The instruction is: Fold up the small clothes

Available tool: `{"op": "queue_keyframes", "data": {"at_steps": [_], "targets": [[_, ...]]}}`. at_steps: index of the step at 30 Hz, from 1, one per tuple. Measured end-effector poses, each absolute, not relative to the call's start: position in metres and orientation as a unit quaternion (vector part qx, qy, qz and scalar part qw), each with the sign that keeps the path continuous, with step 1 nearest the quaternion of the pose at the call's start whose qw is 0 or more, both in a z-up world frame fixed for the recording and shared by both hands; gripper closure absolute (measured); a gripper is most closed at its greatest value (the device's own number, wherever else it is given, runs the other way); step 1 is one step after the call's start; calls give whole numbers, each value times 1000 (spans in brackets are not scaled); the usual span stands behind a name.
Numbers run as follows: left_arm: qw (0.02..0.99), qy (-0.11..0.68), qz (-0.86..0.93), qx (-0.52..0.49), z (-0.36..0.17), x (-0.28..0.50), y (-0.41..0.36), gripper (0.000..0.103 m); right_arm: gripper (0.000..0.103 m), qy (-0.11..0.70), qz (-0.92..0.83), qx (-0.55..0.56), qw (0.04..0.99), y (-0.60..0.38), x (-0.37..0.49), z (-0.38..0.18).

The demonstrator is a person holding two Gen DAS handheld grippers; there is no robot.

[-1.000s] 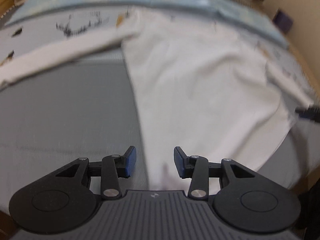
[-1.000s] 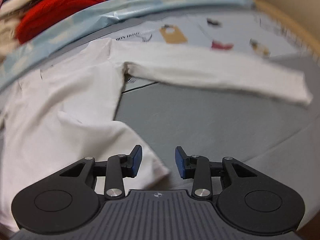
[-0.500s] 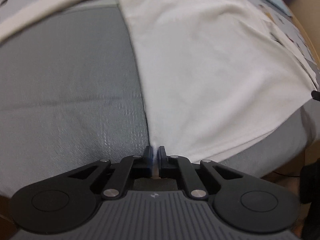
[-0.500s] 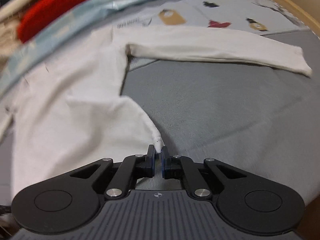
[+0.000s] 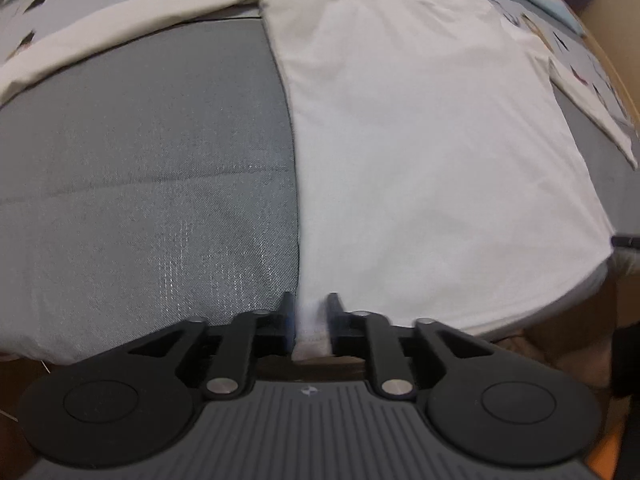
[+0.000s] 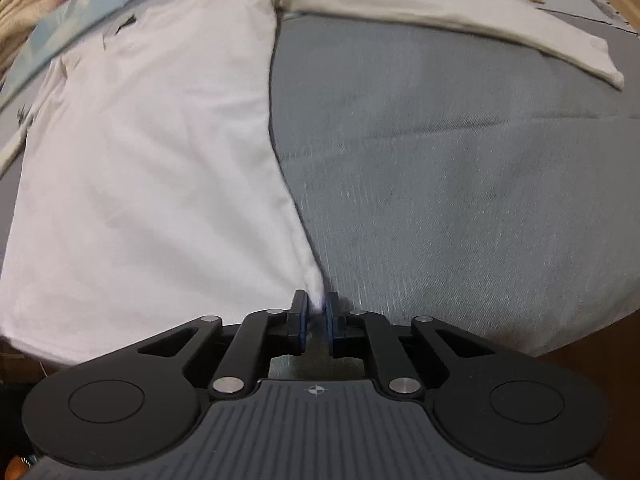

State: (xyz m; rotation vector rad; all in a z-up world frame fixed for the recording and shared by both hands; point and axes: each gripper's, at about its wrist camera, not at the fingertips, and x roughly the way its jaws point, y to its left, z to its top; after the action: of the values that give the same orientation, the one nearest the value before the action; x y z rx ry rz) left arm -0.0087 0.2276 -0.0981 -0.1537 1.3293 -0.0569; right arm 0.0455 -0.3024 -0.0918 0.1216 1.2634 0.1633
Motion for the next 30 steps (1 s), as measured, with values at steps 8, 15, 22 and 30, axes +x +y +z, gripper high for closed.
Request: {"op": "queue_keyframes", "data": {"at_steps": [8,15,22,30], "targets": [[770,638,-26,2,-114,-8,202,98,98,598,101,-6,795,-287,36,-98],[780,626,0,21,-103,2,194,94,96,616,110,-41,779,-280,30,-99],[793,603,-76,-22,-92,15,171,76,82,542,137,-15,829,-280,34,-79],[780,619,-84,27,-97,35,146,63,82,569,135,-4,811,-285,43,-85]]}}
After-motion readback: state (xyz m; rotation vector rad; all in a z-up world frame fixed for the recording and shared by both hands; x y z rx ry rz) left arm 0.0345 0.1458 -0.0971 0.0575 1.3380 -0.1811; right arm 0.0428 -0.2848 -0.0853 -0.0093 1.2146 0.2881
